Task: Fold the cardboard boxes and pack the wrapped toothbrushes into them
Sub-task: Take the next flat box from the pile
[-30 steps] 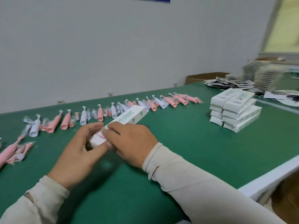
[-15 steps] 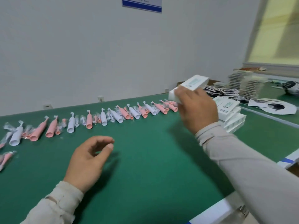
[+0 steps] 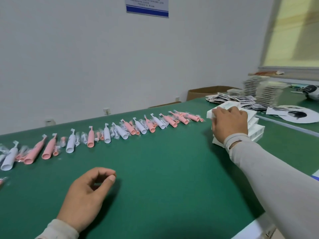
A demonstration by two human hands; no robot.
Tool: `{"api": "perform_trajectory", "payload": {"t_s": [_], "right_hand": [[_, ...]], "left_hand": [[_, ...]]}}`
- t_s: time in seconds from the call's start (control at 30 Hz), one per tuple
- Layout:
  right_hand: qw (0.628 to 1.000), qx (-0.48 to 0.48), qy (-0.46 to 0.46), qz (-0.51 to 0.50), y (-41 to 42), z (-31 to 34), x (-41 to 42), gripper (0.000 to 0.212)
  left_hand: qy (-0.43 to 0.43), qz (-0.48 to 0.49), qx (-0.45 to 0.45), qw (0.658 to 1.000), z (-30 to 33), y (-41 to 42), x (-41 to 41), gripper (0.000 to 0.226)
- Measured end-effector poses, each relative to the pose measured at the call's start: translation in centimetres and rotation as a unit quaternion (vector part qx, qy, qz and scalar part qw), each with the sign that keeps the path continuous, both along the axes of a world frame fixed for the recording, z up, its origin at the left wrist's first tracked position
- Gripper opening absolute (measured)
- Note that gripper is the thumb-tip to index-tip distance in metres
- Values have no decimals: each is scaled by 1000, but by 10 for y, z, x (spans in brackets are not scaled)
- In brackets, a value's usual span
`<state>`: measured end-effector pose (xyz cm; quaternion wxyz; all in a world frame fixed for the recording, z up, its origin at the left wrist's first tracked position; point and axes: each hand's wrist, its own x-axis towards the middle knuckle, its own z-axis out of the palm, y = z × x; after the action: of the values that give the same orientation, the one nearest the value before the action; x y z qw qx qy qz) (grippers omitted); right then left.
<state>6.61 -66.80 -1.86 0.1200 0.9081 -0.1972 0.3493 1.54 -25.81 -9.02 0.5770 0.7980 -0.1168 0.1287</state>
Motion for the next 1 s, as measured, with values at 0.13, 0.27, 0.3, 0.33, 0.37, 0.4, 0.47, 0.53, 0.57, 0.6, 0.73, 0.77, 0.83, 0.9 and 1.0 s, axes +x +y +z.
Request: {"api": "perform_trajectory", "payload": {"t_s": [0.13,0.27,0.3,0.33,0.37,0.4,0.47,0.53,0.57,0.6,0.73,0.77,0.83,0.9,1.0], "right_hand": [[999,13,12,-40,2,4,6,17],[998,28,16,-62,13,5,6,24],[998,39,1,-54,19,7,4,28],[998,54,-22,-34,30,9,1,32],[996,73,-46,0,46,11,-3,33],[993,87,-60,47,69,12,-9,33],[981,94,-34,164,128,9,-20,29],[946,120,38,298,194,-3,-29,27],[922,145,79,350,225,-10,-31,27],[897,178,112,389,251,-15,-32,26],[791,371,170,456,320,-32,-25,17],[769,415,165,458,329,-39,-23,13],[747,447,163,465,339,-56,-20,6],[742,429,181,481,341,-69,-18,7],[731,410,196,509,339,-77,-17,14]], "left_hand": [[8,-2,-2,1000,1,-1,0,29],[-4,2,3,1000,1,0,0,30],[-4,3,1,1000,0,1,0,29],[-3,6,-2,1000,-1,2,1,29],[-2,10,-5,1000,-2,3,2,27],[-1,17,-7,1000,-2,4,3,24],[0,41,-15,999,-3,4,7,19],[-5,78,-32,996,-1,6,10,18],[-14,99,-42,994,1,9,12,18],[-27,123,-47,991,3,12,13,18],[-64,231,-26,970,7,31,6,17],[-63,251,-15,966,8,38,2,17],[-52,275,16,960,5,58,-4,18],[-34,283,58,957,3,81,-10,17],[-9,311,158,937,5,116,-20,16]]}}
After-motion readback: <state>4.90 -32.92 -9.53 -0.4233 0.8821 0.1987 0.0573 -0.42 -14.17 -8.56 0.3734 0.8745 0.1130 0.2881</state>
